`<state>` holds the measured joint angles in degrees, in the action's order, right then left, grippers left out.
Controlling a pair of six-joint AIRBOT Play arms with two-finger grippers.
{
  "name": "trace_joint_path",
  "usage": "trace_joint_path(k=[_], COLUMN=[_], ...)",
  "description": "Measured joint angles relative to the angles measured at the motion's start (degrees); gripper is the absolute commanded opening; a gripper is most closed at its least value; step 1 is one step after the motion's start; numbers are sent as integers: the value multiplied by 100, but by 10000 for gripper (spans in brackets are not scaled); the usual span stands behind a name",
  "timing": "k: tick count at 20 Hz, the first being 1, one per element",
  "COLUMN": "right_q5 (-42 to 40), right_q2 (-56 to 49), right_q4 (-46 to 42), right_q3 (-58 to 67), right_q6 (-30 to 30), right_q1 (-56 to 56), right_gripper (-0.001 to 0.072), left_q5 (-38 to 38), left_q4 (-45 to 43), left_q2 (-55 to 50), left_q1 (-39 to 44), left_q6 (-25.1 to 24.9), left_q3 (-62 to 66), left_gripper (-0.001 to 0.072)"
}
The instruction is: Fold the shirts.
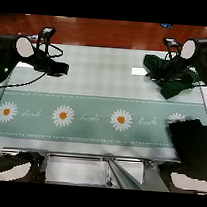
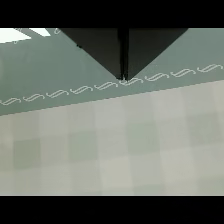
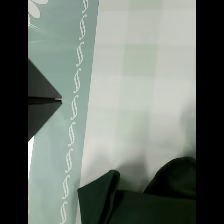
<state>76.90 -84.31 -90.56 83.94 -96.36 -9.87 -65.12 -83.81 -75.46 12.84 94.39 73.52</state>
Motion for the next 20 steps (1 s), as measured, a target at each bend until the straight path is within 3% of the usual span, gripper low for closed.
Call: trace_joint_path(k=[18,19,20], right_q5=[-98,-245,-435], right_q2=[0,0,0], right_q4=[-2,-13,-61], right_q3=[-2,0,-2], right_q6=[0,0,-2], right_q1=[0,0,0], right_gripper=[31,167,428], left_q5=[92,201,343], left_q4=[0,0,-24], left_q2=[0,-4,-15], left_q1=[0,-4,-4], left_q6=[0,0,-11], left_q3=[0,0,0], left_gripper=[26,73,248])
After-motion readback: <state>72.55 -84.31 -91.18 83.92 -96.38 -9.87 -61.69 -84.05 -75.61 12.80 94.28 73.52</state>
